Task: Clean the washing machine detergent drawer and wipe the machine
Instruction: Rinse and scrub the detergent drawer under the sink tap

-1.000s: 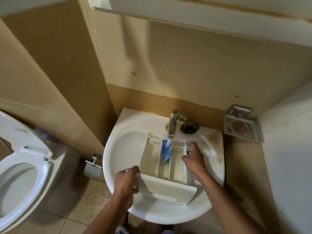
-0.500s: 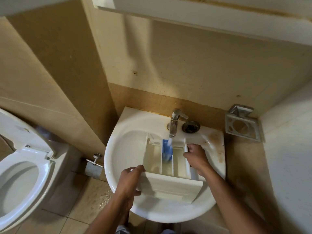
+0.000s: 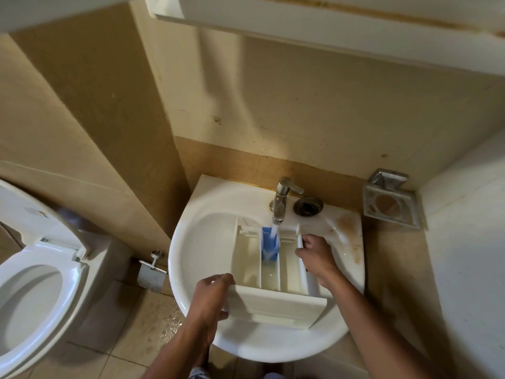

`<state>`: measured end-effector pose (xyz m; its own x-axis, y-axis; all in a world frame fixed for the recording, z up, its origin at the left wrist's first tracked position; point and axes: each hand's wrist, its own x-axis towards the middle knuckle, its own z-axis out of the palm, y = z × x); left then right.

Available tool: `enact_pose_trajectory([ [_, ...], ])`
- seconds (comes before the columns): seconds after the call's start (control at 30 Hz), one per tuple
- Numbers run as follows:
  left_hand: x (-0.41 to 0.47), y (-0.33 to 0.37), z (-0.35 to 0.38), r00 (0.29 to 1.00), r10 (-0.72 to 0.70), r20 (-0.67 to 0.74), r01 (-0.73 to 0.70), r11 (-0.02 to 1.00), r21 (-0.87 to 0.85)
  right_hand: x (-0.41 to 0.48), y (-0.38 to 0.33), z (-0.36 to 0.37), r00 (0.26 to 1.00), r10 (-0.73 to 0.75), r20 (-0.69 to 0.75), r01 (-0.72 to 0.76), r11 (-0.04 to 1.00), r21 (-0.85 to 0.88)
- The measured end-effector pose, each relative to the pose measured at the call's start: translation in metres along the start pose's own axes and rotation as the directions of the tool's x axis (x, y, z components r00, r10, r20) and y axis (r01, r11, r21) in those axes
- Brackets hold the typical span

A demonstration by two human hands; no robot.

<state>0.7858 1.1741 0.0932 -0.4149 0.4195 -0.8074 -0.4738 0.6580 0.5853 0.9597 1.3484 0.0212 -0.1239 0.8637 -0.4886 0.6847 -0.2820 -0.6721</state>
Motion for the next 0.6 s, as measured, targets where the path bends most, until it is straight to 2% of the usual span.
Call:
enact_pose_trajectory([
  [0.6,-0.014,-0.004,0.003,1.0,0.026,-0.005,-0.026,0.999,0.018,-0.011,0.0,0.001,0.995,-0.104,-0.011,0.104,0.985,0.135],
])
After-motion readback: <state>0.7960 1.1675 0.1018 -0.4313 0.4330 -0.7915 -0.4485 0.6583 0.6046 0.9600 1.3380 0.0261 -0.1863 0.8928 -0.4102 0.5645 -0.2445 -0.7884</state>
